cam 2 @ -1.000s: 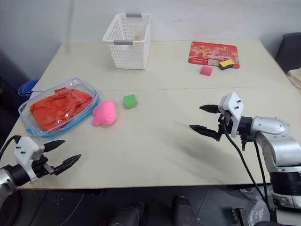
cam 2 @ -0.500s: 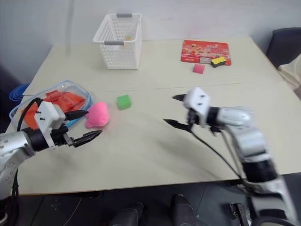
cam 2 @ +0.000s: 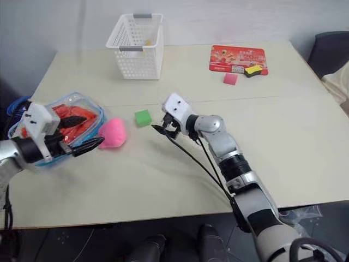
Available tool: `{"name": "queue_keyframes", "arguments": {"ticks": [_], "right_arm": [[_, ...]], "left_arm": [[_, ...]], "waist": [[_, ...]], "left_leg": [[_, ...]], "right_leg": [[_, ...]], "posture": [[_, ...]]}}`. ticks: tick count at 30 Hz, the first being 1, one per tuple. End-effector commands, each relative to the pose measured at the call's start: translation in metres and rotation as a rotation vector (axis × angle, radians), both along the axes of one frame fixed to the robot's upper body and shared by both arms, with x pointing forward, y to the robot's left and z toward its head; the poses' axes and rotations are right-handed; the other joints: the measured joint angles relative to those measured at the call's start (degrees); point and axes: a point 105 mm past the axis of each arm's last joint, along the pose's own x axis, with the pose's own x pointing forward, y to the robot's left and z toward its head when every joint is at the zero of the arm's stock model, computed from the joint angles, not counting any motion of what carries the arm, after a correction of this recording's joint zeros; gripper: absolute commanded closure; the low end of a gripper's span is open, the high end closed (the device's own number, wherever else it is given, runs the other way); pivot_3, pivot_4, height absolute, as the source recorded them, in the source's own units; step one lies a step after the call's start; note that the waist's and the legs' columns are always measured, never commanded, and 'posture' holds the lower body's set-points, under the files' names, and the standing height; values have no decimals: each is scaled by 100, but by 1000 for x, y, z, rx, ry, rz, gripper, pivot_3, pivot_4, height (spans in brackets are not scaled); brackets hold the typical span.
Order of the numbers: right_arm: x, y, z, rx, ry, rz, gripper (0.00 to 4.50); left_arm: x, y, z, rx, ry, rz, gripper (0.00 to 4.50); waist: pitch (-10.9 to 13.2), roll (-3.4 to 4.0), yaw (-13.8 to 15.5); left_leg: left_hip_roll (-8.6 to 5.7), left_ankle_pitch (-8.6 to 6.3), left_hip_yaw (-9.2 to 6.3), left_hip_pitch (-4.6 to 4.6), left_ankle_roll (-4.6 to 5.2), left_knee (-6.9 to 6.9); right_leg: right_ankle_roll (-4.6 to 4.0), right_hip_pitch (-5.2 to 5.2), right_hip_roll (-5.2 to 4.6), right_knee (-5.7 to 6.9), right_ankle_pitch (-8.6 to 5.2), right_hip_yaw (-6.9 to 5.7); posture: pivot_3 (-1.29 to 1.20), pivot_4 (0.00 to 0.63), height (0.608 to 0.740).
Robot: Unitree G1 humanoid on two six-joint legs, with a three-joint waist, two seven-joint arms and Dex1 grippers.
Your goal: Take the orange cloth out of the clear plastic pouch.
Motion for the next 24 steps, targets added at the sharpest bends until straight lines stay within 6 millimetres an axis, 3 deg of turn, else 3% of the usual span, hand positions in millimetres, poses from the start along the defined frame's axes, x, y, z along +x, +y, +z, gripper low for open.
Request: {"name": "queue_keyframes", "arguments": {"ticks": [1, 4, 9, 14, 24], "right_arm": [[-48, -28, 24, 47, 60, 203, 24], [-84, -56, 25, 17, 127, 266, 24], [-120, -87, 30, 0, 184, 229, 24], [-131, -100, 35, 32, 169, 113, 24], [-140, -110, 36, 67, 169, 22, 24]], "left_arm": [[26, -25, 13, 109, -79, -97, 0], [56, -36, 17, 170, -99, -132, 0], [98, -58, 10, 254, -61, -213, 0], [130, -70, -11, 419, 22, -237, 0], [150, -73, -26, 478, 74, -163, 0]], "waist": [[-1, -2, 61], [-1, -2, 152], [1, -5, 136], [12, -25, 145], [34, -63, 200]], "left_leg": [[-1, 0, -4, 0, 1, 1], [-1, -1, -7, -6, 1, 5], [2, -1, 4, -7, 0, 3], [5, -1, 17, -7, -1, 6], [-5, 0, 23, -18, 4, 14]], "right_leg": [[0, 3, -1, -1, 0, -3], [1, 3, -2, -5, 1, -8], [4, -7, 4, -6, 2, 2], [9, -13, 8, -2, 4, 9], [16, -26, 3, 6, 8, 18]], "posture": [[0, 150, 740], [0, 150, 740], [0, 150, 740], [0, 150, 740], [0, 150, 740]]}}
